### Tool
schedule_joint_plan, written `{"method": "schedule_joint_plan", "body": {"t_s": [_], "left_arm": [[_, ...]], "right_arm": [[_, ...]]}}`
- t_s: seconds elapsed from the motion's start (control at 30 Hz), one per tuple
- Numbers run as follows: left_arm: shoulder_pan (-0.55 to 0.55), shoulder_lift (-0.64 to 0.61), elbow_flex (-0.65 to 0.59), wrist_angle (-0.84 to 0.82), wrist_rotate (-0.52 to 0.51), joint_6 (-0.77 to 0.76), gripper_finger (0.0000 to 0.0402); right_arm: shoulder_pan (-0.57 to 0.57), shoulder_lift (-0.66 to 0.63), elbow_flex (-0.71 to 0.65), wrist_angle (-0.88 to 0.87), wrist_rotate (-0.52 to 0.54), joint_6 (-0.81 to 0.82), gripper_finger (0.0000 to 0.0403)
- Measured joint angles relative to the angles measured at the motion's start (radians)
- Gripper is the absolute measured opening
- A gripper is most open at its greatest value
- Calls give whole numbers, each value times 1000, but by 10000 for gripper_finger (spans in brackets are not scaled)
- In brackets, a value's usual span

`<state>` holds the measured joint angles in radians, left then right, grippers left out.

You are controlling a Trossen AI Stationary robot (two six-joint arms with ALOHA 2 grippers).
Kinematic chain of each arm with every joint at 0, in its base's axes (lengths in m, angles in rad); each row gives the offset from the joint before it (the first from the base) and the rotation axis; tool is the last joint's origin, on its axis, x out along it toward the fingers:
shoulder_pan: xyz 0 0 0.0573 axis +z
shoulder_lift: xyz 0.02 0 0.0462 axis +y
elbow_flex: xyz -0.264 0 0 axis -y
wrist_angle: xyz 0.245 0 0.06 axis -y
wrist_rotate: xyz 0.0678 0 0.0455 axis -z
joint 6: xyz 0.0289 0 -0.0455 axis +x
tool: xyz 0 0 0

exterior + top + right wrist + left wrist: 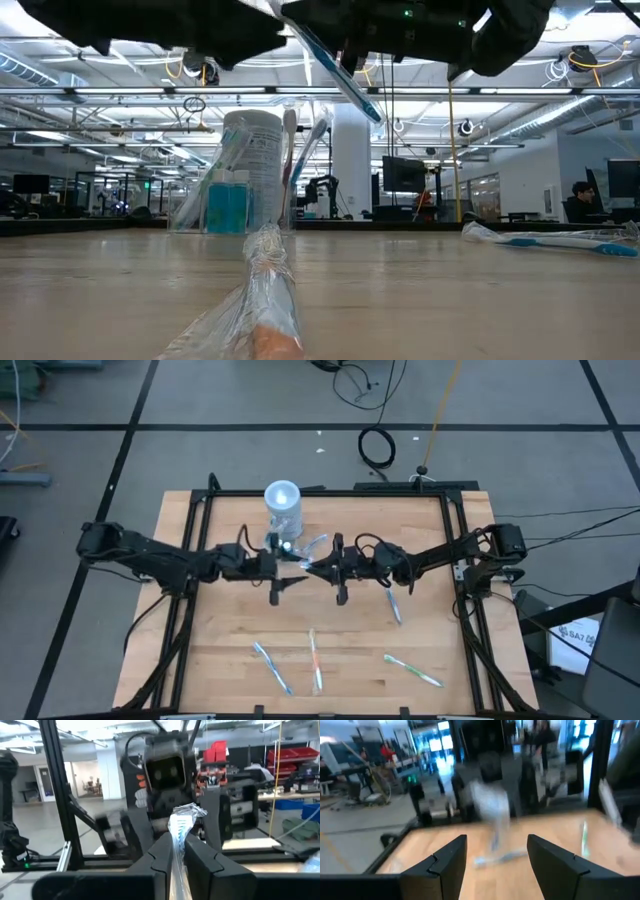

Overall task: Pick & Place toothbrushing station
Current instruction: Put the blue toothbrush into the transparent organizer

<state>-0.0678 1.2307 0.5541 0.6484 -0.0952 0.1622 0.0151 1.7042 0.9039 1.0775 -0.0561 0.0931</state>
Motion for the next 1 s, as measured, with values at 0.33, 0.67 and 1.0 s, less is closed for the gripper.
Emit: {"method": "schedule_joint_plan", "body": {"t_s": [0.33,0.67,1.0], "left_arm": [[41,92,25,81,70,-134,214],[43,92,31,79,71,-149,174],[46,92,31,76,73,-146,82]], "right_arm": [[0,0,0,-12,2,-3,30],[-1,0,0,-12,3,-28,33],[-1,0,0,-15,7,-85,33]]}}
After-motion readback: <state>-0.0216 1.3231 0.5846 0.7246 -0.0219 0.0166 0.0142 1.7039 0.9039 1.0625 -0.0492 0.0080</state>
